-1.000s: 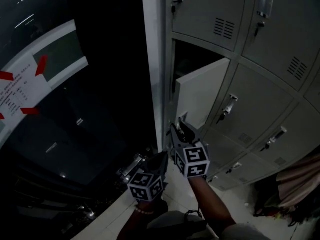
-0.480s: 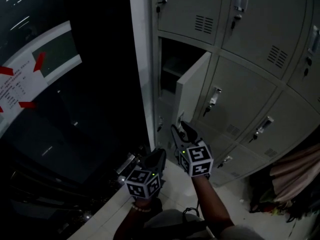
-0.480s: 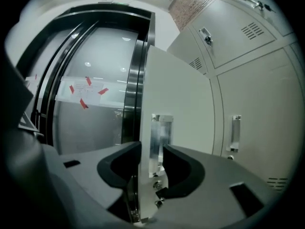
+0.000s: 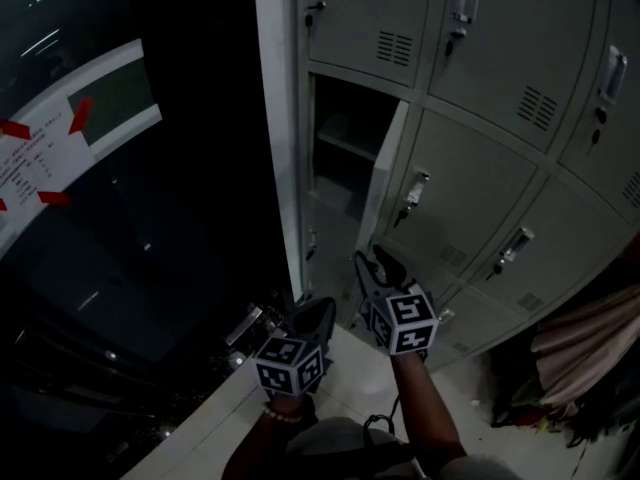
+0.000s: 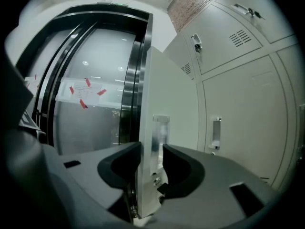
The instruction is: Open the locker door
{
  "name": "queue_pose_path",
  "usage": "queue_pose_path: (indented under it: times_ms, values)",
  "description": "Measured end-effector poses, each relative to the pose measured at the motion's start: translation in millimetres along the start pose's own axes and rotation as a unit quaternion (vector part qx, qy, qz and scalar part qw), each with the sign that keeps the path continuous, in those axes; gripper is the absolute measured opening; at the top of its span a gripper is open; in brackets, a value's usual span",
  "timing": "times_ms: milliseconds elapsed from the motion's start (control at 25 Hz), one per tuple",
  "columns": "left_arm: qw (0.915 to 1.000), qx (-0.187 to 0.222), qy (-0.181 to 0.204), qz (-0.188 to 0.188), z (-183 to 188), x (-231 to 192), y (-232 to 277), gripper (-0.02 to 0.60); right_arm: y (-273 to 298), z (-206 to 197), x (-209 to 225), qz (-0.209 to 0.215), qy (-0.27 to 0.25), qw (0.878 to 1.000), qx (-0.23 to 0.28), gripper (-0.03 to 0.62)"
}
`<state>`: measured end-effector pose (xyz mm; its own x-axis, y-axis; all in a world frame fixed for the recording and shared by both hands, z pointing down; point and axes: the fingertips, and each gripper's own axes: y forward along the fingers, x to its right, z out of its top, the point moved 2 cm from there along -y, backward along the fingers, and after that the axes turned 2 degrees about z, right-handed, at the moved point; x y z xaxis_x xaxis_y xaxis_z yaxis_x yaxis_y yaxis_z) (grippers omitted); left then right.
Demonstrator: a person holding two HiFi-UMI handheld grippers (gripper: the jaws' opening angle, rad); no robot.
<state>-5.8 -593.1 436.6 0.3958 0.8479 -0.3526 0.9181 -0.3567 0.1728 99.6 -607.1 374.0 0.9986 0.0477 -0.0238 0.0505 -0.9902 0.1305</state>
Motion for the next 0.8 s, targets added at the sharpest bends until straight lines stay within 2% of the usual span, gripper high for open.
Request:
queue_pose_path:
  times_ms: [560, 800]
  values:
    - [0.9999, -0.003, 0.005, -0.009, -3.5, 13.2, -0.5, -0.008, -28.0, -5.4, 21.3, -0.033, 0.009, 0.999, 0.007, 0.169]
    - [0.9999, -0.002, 0.011, -0.001, -0.2, 8.8, -5.2, -0.008, -24.2, -2.3, 16.4, -0.030, -0.011, 0.999, 0.005, 0.167]
